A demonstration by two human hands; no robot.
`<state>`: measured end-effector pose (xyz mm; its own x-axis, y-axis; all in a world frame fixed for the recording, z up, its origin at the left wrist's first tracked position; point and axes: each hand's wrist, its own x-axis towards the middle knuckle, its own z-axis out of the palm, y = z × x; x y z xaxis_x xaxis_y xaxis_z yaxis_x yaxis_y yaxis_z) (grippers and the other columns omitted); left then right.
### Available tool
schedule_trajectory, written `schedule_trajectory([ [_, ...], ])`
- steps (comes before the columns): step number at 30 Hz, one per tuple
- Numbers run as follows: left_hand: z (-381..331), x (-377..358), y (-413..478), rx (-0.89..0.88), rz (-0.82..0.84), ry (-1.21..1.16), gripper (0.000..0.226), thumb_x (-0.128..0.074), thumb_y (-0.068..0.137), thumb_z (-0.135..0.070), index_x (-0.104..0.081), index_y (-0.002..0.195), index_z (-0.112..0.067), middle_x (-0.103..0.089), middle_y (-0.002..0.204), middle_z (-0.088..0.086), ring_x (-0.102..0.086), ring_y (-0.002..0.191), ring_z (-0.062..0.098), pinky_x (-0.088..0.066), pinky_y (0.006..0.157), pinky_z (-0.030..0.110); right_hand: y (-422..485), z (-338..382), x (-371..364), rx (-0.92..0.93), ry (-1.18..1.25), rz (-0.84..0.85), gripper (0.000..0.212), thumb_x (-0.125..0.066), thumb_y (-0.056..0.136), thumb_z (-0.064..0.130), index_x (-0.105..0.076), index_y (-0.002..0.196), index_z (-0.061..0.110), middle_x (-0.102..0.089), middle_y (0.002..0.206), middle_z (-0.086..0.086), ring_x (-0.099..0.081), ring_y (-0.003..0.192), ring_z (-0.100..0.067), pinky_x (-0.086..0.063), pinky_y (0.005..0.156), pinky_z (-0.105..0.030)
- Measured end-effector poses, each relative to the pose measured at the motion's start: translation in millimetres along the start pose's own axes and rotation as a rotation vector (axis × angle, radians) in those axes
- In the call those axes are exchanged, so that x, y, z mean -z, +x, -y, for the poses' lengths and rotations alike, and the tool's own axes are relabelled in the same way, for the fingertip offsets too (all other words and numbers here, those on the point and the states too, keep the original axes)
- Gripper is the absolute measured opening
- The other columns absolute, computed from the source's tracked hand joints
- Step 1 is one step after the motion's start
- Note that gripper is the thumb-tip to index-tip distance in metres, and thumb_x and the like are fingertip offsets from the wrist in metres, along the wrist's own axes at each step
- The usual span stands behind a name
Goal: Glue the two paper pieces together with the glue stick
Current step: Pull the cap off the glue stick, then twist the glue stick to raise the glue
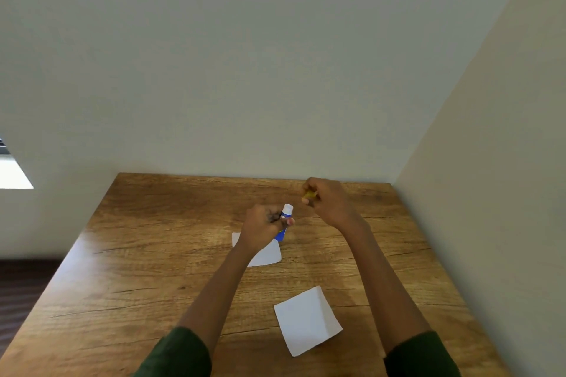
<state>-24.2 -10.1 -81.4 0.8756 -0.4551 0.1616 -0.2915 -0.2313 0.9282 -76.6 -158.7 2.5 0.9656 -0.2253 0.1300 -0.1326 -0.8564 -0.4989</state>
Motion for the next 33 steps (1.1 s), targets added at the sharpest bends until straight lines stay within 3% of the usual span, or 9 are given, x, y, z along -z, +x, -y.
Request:
schedule_trajectory([
  [2,-1.0,-0.6,0.7,-0.003,-0.011,-0.014,0.019,-0.073,0.077,-0.016,-0.072,0.090,-0.003,-0.069,0.081,0.004,-0.059,0.071,0.006,-0.043,0.060,0.004,-3.6,-13.7,-2.7,-0.040,-0.094,0.000,0.010,-0.059,0.084,0.003,-0.062,0.089,0.011,-0.061,0.083,0.003,-0.057,0.077,-0.014,-0.039,0.057,-0.021],
  [5,-3.6,-2.1,1.3,-0.004,-0.026,-0.044,0.022,-0.074,0.077,-0.016,-0.072,0.092,-0.001,-0.067,0.081,0.002,-0.060,0.070,0.003,-0.043,0.059,0.002,-12.9,-35.4,-12.1,-0.114,-0.163,-0.007,0.014,-0.060,0.081,0.003,-0.063,0.088,0.015,-0.068,0.092,0.000,-0.062,0.085,-0.018,-0.050,0.069,-0.030],
  [10,-4.3,-3.4,0.7,0.017,-0.043,-0.079,0.025,-0.074,0.076,-0.016,-0.071,0.097,-0.002,-0.067,0.084,0.000,-0.062,0.072,0.005,-0.045,0.060,0.003,-25.6,-58.7,-28.3,-0.177,-0.192,0.010,0.020,-0.060,0.082,0.001,-0.062,0.095,0.016,-0.066,0.101,-0.004,-0.061,0.088,-0.020,-0.052,0.073,-0.035],
  [12,-4.4,-4.3,0.7,0.020,-0.041,-0.084,0.025,-0.074,0.076,-0.017,-0.071,0.097,-0.002,-0.068,0.085,0.001,-0.063,0.072,0.006,-0.046,0.060,0.003,-27.6,-64.5,-32.5,-0.195,-0.199,0.017,0.020,-0.059,0.082,0.001,-0.061,0.095,0.017,-0.065,0.101,-0.004,-0.059,0.086,-0.020,-0.051,0.070,-0.034],
  [15,-4.4,-5.4,-0.2,0.032,-0.045,-0.094,0.025,-0.074,0.076,-0.016,-0.071,0.097,-0.003,-0.068,0.083,0.000,-0.061,0.068,-0.006,-0.044,0.059,0.002,-28.7,-69.5,-38.5,-0.198,-0.212,0.024,0.021,-0.058,0.081,0.002,-0.060,0.094,0.018,-0.064,0.101,-0.004,-0.054,0.081,-0.016,-0.046,0.066,-0.030],
  [19,-3.9,-7.2,0.0,0.031,-0.041,-0.085,0.025,-0.074,0.076,-0.017,-0.071,0.097,-0.004,-0.067,0.081,-0.002,-0.060,0.065,-0.012,-0.045,0.059,0.002,-28.3,-72.8,-47.0,-0.213,-0.220,0.032,0.022,-0.059,0.081,0.004,-0.060,0.093,0.022,-0.065,0.101,-0.002,-0.054,0.081,-0.014,-0.050,0.070,-0.031],
  [24,-4.4,-7.4,1.2,0.043,-0.041,-0.081,0.024,-0.075,0.075,-0.021,-0.072,0.094,-0.007,-0.068,0.082,-0.002,-0.062,0.069,-0.004,-0.047,0.061,0.008,-27.6,-73.9,-51.4,-0.202,-0.255,0.038,0.025,-0.059,0.081,0.006,-0.060,0.099,0.023,-0.065,0.107,-0.003,-0.060,0.090,-0.019,-0.054,0.076,-0.033],
  [29,-6.9,-7.8,2.1,0.062,-0.057,-0.111,0.023,-0.076,0.074,-0.022,-0.072,0.091,-0.007,-0.070,0.082,0.001,-0.064,0.067,-0.003,-0.047,0.060,0.007,-30.1,-61.2,-53.3,-0.116,-0.195,-0.093,0.029,-0.064,0.083,0.011,-0.060,0.110,0.020,-0.063,0.116,0.000,-0.058,0.103,-0.017,-0.047,0.082,-0.024],
  [33,-14.1,-8.2,2.7,0.112,-0.120,-0.241,0.020,-0.076,0.074,-0.024,-0.071,0.088,-0.011,-0.071,0.081,0.005,-0.068,0.080,0.020,-0.054,0.074,0.034,-33.5,-33.4,-52.1,-0.101,0.126,-0.070,0.034,-0.071,0.078,0.015,-0.062,0.111,0.013,-0.065,0.109,-0.003,-0.060,0.094,-0.015,-0.050,0.078,-0.022],
])
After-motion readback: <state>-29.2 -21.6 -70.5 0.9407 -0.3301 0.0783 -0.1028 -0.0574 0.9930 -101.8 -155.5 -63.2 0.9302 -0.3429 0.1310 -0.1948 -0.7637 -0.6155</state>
